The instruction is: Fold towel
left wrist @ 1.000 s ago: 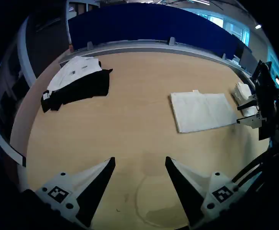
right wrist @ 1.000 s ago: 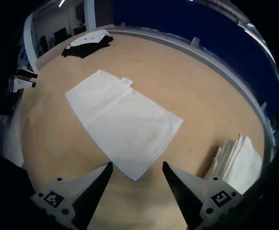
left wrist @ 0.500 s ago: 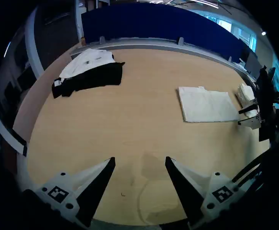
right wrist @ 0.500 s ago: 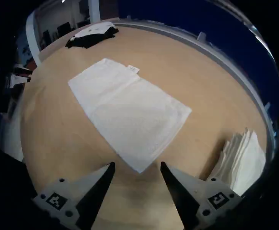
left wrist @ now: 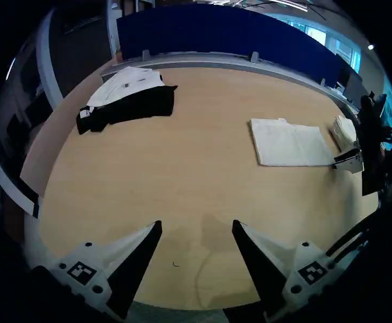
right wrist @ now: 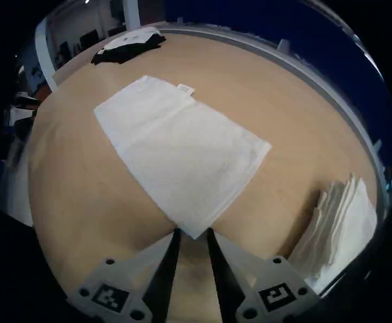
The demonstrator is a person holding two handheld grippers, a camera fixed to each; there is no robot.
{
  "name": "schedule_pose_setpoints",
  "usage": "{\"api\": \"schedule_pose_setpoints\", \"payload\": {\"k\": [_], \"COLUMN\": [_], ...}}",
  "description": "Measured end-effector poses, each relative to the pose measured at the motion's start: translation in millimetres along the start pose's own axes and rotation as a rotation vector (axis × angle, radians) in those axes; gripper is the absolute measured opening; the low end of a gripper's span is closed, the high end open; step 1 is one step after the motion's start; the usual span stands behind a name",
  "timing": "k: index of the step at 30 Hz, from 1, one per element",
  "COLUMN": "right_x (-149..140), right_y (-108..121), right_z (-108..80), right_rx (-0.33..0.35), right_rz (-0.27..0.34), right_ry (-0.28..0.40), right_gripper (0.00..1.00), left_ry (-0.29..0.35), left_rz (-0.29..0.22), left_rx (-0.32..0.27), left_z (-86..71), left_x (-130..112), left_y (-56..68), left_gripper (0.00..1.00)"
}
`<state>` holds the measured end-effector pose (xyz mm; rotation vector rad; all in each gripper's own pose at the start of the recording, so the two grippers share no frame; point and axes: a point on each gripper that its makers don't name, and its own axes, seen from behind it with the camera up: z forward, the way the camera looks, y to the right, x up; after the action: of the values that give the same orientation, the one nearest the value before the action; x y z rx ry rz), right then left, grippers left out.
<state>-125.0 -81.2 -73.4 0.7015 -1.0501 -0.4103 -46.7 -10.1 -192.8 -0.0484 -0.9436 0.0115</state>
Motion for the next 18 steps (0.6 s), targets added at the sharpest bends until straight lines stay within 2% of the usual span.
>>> {"api": "schedule_pose_setpoints", "payload": {"k": [4,5,10,18], "right_x": [0.8,0.9,0.5,3.0], "right_y": [0.9,1.3,0.6,-0.2], "right_z": [0.3,0.3,-1.0,-6.0], "right_rx": [0.003,0.002,0.002,-0.014], "right_rz": [0.007,0.009,0.009,-0.013], "right_ry": [0.005,0.007,0.015,0.027], "right_gripper": [0.12,0.10,0.06,0.05], "left_ry": [0.000,0.000,0.000,0.002], "left_rz": [-0.006,-0.008,-0.012,-0.011], "left_rx": [0.000,0.000,0.000,-0.003], "left_z": [-2.5,-3.0,-4.5,-7.4], "left_x": [-0.1,-0.2,-2.0,-3.3], "left_y": [-0.7,-0.7,-1.4,-0.6], "left_gripper": [0.97,0.97,0.97,0.97]}}
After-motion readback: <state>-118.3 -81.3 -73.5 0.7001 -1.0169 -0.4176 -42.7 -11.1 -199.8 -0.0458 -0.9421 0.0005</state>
